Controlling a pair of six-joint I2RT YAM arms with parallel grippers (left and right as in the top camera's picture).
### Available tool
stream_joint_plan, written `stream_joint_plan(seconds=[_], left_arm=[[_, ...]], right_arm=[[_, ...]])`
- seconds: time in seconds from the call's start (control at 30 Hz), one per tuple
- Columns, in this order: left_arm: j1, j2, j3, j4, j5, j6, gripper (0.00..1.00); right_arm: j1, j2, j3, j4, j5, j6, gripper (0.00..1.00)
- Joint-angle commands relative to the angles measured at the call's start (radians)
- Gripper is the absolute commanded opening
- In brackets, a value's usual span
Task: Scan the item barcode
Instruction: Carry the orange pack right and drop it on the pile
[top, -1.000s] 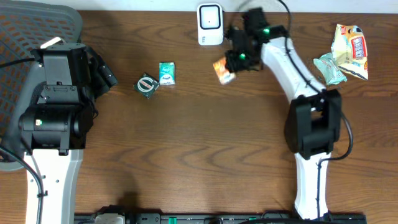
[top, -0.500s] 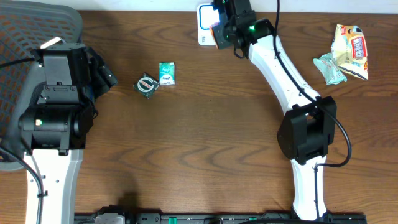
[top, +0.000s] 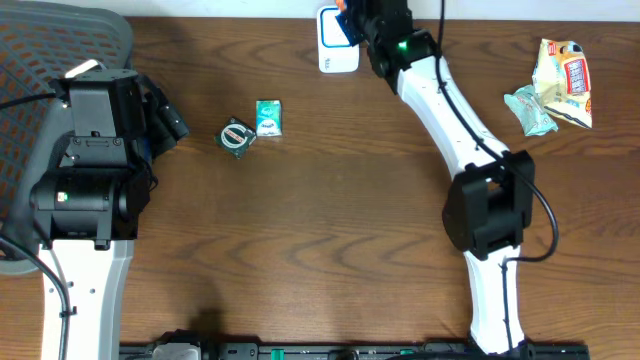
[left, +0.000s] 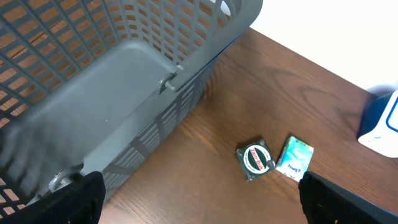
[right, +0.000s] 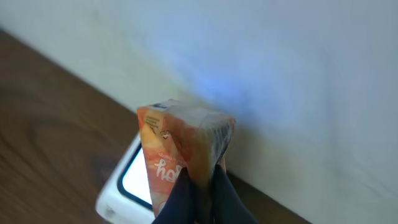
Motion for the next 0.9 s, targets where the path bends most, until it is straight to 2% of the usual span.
stream_joint_plan(seconds=[0.0, 0.23, 0.6, 0.77, 0.87], left_arm=[[0.003, -0.007, 0.013, -0.001, -0.010, -0.005, 0.98], [0.003, -0.007, 0.013, -0.001, -0.010, -0.005, 0.98], [0.003, -0.007, 0.013, -0.001, -0.010, -0.005, 0.97], [0.003, -0.007, 0.013, -0.001, -0.010, -0.005, 0.98], [0.003, -0.007, 0.013, -0.001, -0.010, -0.005, 0.98]], right_arm=[[0.017, 0.055, 0.015, -0.002, 0.035, -0.197, 0.01], [0.032, 0.103, 0.015, 0.005, 0.093, -0.354, 0.01], [0.032, 0.144, 0.016, 0.027, 0.132, -0.358, 0.01], [0.028, 0.132, 0.018, 0.064, 0.252, -0.230, 0.01], [0.004, 0.101, 0.021, 0.053, 0.258, -0.156, 0.01]])
